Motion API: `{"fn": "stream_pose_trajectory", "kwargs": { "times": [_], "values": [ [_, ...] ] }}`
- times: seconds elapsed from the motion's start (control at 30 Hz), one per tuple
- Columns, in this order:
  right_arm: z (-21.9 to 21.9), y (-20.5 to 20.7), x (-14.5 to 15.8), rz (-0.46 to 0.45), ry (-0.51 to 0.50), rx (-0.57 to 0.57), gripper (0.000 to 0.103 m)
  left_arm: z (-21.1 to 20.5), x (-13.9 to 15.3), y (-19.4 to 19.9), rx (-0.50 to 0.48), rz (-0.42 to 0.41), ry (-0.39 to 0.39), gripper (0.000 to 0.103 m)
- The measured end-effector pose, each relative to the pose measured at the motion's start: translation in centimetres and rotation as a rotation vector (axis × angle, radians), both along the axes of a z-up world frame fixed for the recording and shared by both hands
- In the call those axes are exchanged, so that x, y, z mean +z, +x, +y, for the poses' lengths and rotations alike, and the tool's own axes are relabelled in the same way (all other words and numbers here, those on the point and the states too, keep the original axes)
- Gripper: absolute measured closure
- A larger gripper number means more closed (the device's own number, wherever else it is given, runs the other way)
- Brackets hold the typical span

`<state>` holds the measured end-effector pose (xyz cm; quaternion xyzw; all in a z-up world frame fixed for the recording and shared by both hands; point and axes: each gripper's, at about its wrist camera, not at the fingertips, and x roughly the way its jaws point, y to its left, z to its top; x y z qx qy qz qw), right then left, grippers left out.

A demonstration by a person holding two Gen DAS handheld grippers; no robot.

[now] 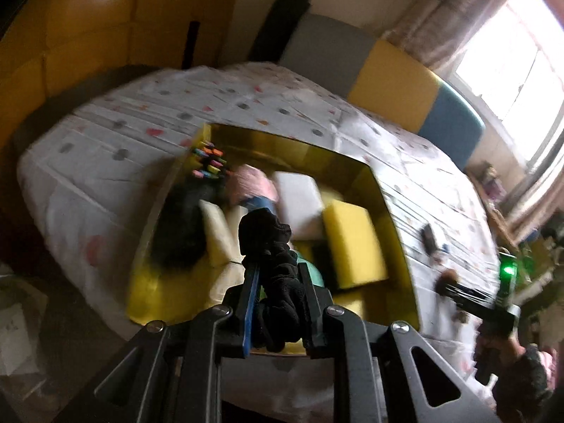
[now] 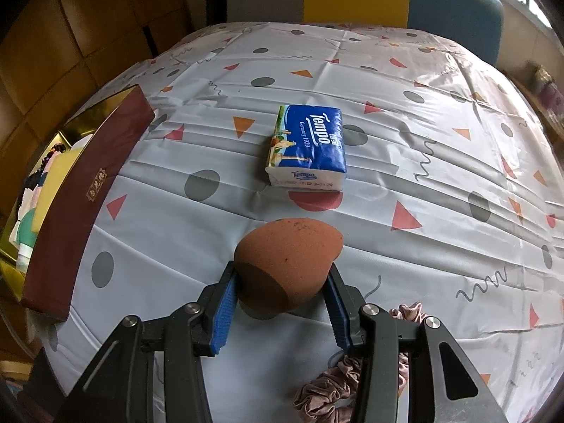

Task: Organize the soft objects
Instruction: 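Lower the black scrunchie into the gold tray and open the left tool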

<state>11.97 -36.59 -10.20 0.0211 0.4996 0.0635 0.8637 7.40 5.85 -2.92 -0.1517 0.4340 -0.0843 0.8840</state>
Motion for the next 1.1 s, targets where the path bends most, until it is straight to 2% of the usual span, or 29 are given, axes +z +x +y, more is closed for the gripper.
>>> {"fn": "stream_pose_trajectory", "kwargs": {
  "times": [0.2, 0.37, 0.47, 0.57, 0.7, 0.8, 1.0, 1.1],
  "values": [
    [0.0, 0.1, 0.0, 0.0, -0.005, 0.003, 0.056, -1.5, -0.7, 2.4, -0.053, 0.076, -0.151, 0.084],
    [0.0, 0.1, 0.0, 0.0, -0.011, 0.005, 0.055, -3.3, -0.7, 5.3, -0.063, 0.104, -0.199, 0.084],
    [0.0, 0.1, 0.0, 0.0, -0.013, 0.006, 0.055, -4.4, -1.9, 7.0, -0.055, 0.16, -0.164, 0.083],
    [0.1, 0.1, 0.0, -0.001, -0.017, 0.009, 0.055, -5.2, -3.5, 8.4, -0.053, 0.207, -0.119, 0.076],
    [0.0, 0.1, 0.0, -0.001, -0.017, 0.01, 0.055, -5.3, -4.9, 9.2, -0.043, 0.259, -0.126, 0.07],
    [0.0, 0.2, -0.1, -0.001, -0.018, 0.011, 0.054, -5.0, -4.3, 8.6, -0.049, 0.223, -0.126, 0.066],
    [0.1, 0.3, -0.1, -0.002, -0.025, 0.014, 0.054, -3.5, -2.9, 6.5, -0.039, 0.155, -0.096, 0.066],
    [0.2, 0.2, -0.1, -0.004, -0.033, 0.016, 0.054, -3.2, -2.2, 5.1, -0.03, 0.114, -0.036, 0.066]
  ]
}}
